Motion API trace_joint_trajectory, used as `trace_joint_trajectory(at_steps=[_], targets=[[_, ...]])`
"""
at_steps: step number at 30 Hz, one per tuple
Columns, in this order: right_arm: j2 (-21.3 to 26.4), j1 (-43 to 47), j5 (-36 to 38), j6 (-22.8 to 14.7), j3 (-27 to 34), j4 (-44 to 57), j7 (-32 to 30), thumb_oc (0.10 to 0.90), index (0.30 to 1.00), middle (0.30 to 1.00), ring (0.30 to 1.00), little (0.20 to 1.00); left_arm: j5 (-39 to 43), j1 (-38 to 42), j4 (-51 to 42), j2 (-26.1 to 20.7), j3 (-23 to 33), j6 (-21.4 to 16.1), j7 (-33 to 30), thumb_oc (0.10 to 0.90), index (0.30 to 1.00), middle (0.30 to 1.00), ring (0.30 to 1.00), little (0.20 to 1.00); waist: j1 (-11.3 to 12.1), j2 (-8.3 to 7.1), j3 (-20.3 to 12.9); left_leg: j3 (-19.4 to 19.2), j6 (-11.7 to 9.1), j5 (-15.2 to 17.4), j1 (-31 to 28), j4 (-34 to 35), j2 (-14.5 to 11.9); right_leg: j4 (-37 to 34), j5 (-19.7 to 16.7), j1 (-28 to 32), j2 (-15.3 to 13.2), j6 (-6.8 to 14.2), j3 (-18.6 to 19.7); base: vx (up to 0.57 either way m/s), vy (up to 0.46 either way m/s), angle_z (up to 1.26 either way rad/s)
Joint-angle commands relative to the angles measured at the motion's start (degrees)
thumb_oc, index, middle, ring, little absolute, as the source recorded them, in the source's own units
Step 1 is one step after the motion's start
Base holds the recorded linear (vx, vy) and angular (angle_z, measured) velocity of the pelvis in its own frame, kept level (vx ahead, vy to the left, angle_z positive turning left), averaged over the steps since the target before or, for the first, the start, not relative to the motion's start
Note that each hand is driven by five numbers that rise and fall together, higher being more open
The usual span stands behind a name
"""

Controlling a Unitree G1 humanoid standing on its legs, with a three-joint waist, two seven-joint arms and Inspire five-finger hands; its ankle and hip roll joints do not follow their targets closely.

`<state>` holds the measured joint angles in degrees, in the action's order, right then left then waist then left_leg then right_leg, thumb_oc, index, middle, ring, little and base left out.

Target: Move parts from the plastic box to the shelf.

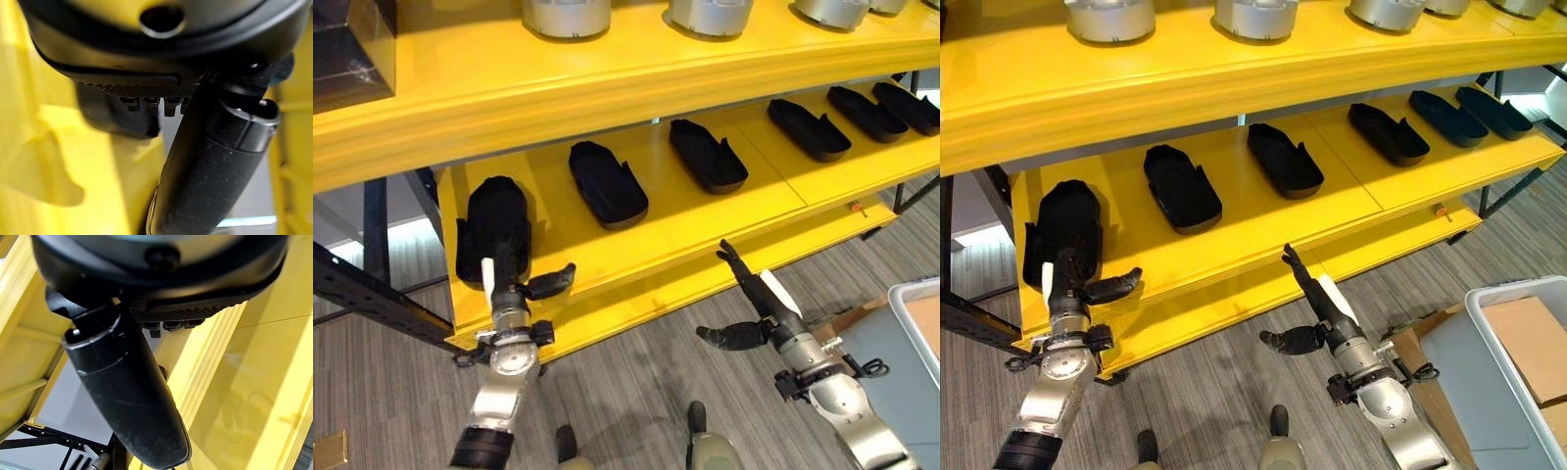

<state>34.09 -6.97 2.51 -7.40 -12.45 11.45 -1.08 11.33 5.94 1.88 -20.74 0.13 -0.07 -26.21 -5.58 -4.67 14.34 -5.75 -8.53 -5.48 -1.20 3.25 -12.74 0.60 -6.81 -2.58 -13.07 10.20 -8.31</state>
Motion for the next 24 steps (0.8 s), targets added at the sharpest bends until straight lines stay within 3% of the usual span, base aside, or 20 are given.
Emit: trace_joint_trajectory(at_steps=[1,6,12,15,18,20,24], targets=[[-0.81,2.83,2.93,-4.87,3.01,5.49,-2.31,0.9,1.0,1.0,1.0,1.0,0.86,6.25,-4.26,-2.41,2.65,-8.67,-1.69,0.9,1.0,1.0,1.0,1.0,0.6,-1.75,-3.92,-0.44,1.23,4.3,-3.2,-1.32,-0.62,7.13,6.08,0.13,-2.23,1.16,-0.47,0.0,0.0,0.0],[-0.99,2.88,3.17,-5.18,3.09,5.45,-1.9,0.9,1.0,1.0,1.0,1.0,1.5,4.7,-8.7,-3.05,3.14,-9.99,0.01,0.9,1.0,1.0,1.0,1.0,0.98,-1.53,-4.17,-0.19,1.32,4.34,-3.27,-1.12,-0.52,6.97,6.13,0.49,-2.29,1.16,-0.66,0.0,-0.001,0.01],[-0.81,2.45,3.36,-5.43,3.86,5.62,-0.72,0.9,1.0,1.0,1.0,1.0,-6.63,-0.84,-14.3,-7.5,5.26,-9.28,2.93,0.9,1.0,1.0,1.0,1.0,1.68,-1.07,-4.19,0.16,1.33,4.34,-3.4,-1.02,-0.51,6.53,6.16,1.38,-2.28,1.1,-1.42,0.0,-0.002,0.03],[-0.49,2.03,3.52,-5.81,4.81,5.48,0.17,0.9,1.0,1.0,1.0,1.0,-18.41,-6.9,-17.03,-11.89,7.47,-8.46,4.32,0.9,1.0,1.0,1.0,1.0,2.38,-0.66,-4.16,0.45,1.3,4.33,-3.35,-0.87,-0.52,6.05,6.2,1.88,-2.17,1.1,-1.77,-0.01,-0.002,0.04],[-0.37,1.66,3.55,-5.98,5.27,5.54,0.52,0.9,1.0,1.0,1.0,1.0,-22.04,-10.37,-18.64,-13.52,8.47,-8.66,5.1,0.9,1.0,1.0,1.0,1.0,2.63,-0.55,-4.26,0.66,1.29,4.26,-3.34,-0.76,-0.56,5.69,6.16,2.2,-2.15,1.08,-1.97,-0.01,-0.002,0.03],[0.06,1.25,3.96,-6.41,5.67,5.68,1.08,0.9,1.0,1.0,1.0,1.0,-30.82,-15.01,-19.83,-17.55,9.93,-9.21,5.57,0.9,1.0,1.0,1.0,1.0,3.21,-0.37,-4.31,0.89,1.16,4.1,-3.27,-0.47,-0.6,4.93,6.03,2.74,-2.04,1.18,-2.33,-0.02,-0.005,0.12],[0.28,0.59,4.27,-6.73,6.3,5.84,1.71,0.9,1.0,1.0,1.0,1.0,-33.17,-20.13,-19.93,-19.34,10.74,-10.9,7.52,0.9,1.0,1.0,1.0,1.0,3.8,-0.08,-4.58,1.04,1.08,3.77,-3.24,0.18,-0.56,3.83,5.58,3.07,-1.93,1.38,-2.72,-0.01,0.001,0.03]])
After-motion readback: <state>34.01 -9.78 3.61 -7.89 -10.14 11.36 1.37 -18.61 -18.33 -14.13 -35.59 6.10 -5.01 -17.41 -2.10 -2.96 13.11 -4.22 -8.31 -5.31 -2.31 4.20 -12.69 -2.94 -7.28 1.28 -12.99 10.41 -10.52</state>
